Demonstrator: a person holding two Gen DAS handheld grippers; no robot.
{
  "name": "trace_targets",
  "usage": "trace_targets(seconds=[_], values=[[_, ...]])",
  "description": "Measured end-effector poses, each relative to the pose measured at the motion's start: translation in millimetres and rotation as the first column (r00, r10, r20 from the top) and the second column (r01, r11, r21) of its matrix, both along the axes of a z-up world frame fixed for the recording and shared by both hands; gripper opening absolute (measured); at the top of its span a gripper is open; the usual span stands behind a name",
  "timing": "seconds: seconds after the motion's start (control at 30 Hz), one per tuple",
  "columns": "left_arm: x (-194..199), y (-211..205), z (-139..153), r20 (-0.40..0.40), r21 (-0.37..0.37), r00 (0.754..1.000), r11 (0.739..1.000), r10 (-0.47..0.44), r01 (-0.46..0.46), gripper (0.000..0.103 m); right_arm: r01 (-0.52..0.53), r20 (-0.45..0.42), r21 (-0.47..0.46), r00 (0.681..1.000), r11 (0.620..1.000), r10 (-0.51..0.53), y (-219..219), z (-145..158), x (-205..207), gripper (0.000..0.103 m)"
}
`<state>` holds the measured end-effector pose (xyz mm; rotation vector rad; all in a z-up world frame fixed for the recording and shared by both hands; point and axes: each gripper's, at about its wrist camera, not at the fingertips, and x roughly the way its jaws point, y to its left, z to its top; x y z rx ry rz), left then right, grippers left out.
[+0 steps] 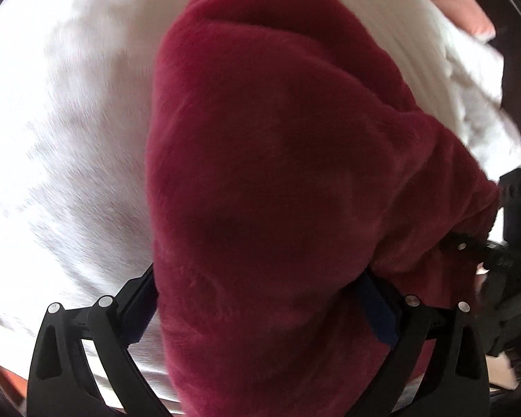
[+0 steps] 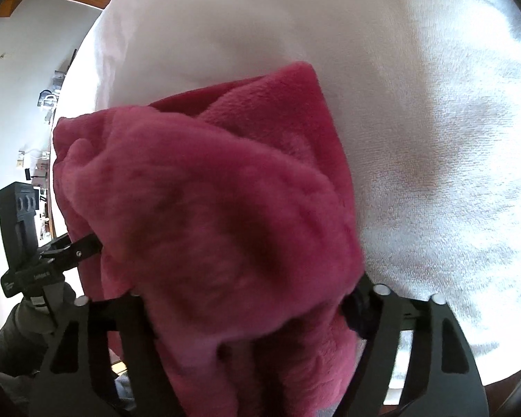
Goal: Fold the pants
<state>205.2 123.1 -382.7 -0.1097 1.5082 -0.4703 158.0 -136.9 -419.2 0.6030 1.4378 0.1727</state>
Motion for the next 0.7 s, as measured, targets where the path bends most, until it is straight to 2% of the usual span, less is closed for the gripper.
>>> trace_targets(seconds=[0.03, 0.2, 0.3, 0.5, 0.57, 0.7], values=[[1, 3, 0, -0.011, -0.026, 1.000, 1.000, 0.010, -0.011, 0.089, -0.001, 0.000, 0.007, 1.000, 1.000, 0.001, 2, 3, 0, 0.063], [3, 13, 12, -0.006, -0.076, 1.000, 0.997, -0.001, 0.000, 0.061, -0.001, 0.009, -0.027, 1.000, 1.000, 0.001, 11, 23, 1, 0.052], [1, 20, 24, 0.003, -0.108, 1.000, 0.994, -0.012, 0.012, 0.053, 0.001, 0.026, -0.029, 1.000, 1.000, 0.000, 14, 36, 2, 0.050], [0, 45, 59, 0.075, -0.142, 0.997, 0.990, 0.000, 0.011, 0.050, -0.013, 0.110, -0.027, 0.994, 1.000, 0.016, 21, 72, 14, 0.049], [6, 54, 81, 0.110, -0.156, 0.994, 0.988, 0.021, -0.004, 0.050, -0.017, 0.158, -0.025, 0.987, 1.000, 0.021, 28, 87, 29, 0.049], [41, 74, 109, 0.195, -0.161, 0.979, 0.987, 0.058, -0.027, 0.050, -0.027, 0.252, -0.035, 0.967, 0.999, 0.035, 44, 114, 69, 0.049]])
